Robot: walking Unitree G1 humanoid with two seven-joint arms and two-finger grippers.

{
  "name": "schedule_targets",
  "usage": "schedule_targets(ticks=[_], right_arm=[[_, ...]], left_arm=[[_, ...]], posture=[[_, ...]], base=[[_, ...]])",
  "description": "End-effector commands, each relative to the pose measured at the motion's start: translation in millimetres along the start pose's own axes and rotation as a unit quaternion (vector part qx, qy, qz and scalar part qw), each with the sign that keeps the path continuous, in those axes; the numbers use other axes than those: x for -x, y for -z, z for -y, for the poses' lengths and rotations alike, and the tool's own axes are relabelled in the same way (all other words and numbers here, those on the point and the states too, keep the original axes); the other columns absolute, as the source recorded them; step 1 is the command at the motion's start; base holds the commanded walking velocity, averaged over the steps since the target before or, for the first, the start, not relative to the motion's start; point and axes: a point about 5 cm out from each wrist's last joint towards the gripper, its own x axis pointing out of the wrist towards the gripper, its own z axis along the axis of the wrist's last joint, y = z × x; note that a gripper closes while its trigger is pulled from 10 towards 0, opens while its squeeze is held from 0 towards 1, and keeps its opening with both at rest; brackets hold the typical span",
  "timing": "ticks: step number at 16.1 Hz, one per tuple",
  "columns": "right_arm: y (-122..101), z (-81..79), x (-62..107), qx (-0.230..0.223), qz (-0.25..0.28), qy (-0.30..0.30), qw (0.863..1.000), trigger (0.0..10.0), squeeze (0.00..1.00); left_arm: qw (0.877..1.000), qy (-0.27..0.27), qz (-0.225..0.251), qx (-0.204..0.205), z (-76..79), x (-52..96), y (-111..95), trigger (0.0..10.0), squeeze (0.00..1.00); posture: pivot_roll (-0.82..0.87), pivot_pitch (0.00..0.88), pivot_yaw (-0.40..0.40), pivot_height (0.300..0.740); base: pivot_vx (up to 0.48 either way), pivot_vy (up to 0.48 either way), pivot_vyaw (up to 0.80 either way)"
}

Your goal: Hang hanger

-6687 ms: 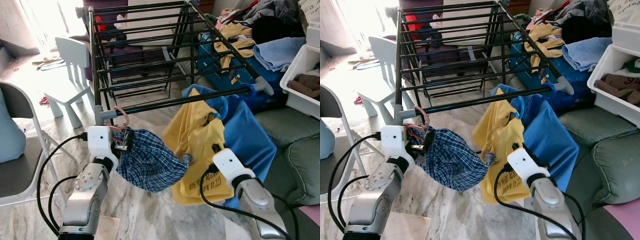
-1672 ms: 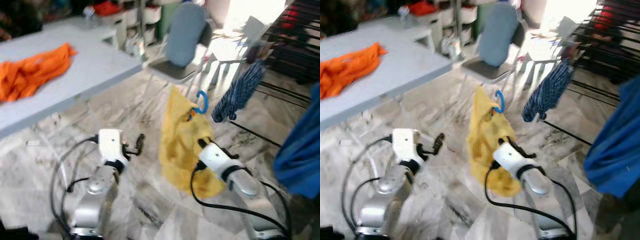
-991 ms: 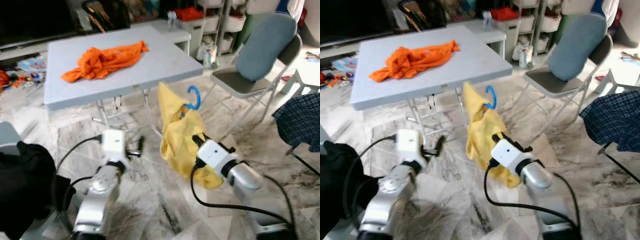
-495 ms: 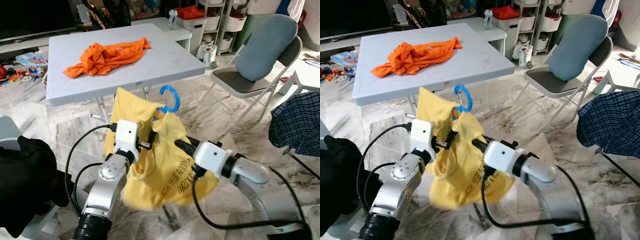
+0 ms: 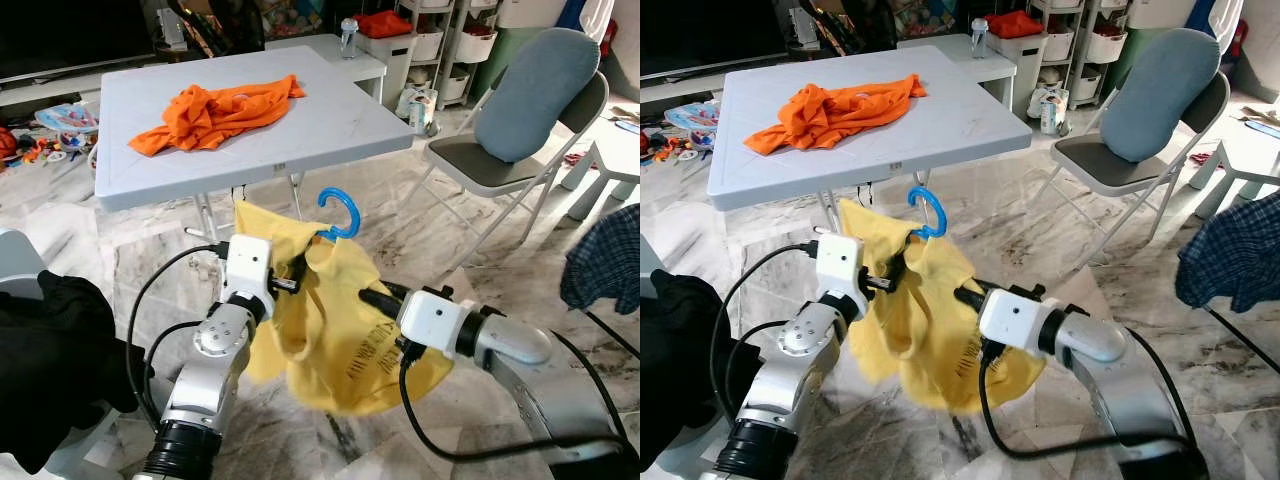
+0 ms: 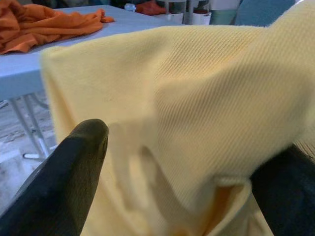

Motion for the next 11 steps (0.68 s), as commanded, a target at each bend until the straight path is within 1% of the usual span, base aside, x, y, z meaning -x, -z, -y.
schedule_targets(ticks=[1, 3, 4, 5, 6, 9, 11], right_arm=[[-18, 15.9, -2.0, 0.024, 0.039, 0.049, 0.998, 10.0, 0.0], [-25, 22.4, -8.7, 0.027, 0.057, 0.085, 0.994, 10.0, 0.0], [-26, 22.4, -10.6, 0.022, 0.06, 0.086, 0.994, 10.0, 0.0], [-25, 18.7, -13.1, 0.029, 0.058, 0.075, 0.995, 10.0, 0.0], [-22, 13.3, -13.1, 0.033, 0.052, 0.054, 0.997, 10.0, 0.0], [-12, 10.3, -8.0, 0.033, 0.034, 0.031, 0.998, 10.0, 0.0], [-6, 10.2, -7.3, 0.039, 0.022, 0.032, 0.998, 10.0, 0.0]], left_arm=[[1.0, 0.007, -0.004, 0.001, 0.7, 0.1, 1, 10.0, 0.0], [1.0, 0.021, 0.001, 0.009, 8.0, -0.7, -2, 10.0, 0.0], [1.0, 0.025, 0.003, 0.008, 10.3, -1.0, -3, 10.0, 0.0], [1.0, 0.025, 0.011, 0.014, 11.7, -1.7, -6, 10.0, 0.0], [0.999, 0.015, 0.025, 0.014, 8.2, -3.1, -11, 10.0, 0.0], [0.998, -0.006, 0.051, 0.023, -1.7, -5.3, -21, 10.0, 0.0], [0.998, 0.003, 0.054, 0.035, 0.6, -6.3, -22, 10.0, 0.0]], posture=[[-0.15, 0.0, 0.002, 0.74], [-0.15, 0.0, 0.001, 0.74], [-0.15, 0.0, 0.001, 0.74], [-0.15, 0.0, 0.001, 0.74], [-0.15, 0.0, 0.0, 0.74], [-0.15, 0.0, -0.001, 0.74], [-0.16, 0.0, 0.001, 0.74]], base=[[0.0, 0.0, 0.0], [0.0, 0.0, 0.0], [0.0, 0.0, 0.0], [0.0, 0.0, 0.0], [0.0, 0.0, 0.0], [0.0, 0.0, 0.0], [0.0, 0.0, 0.0]])
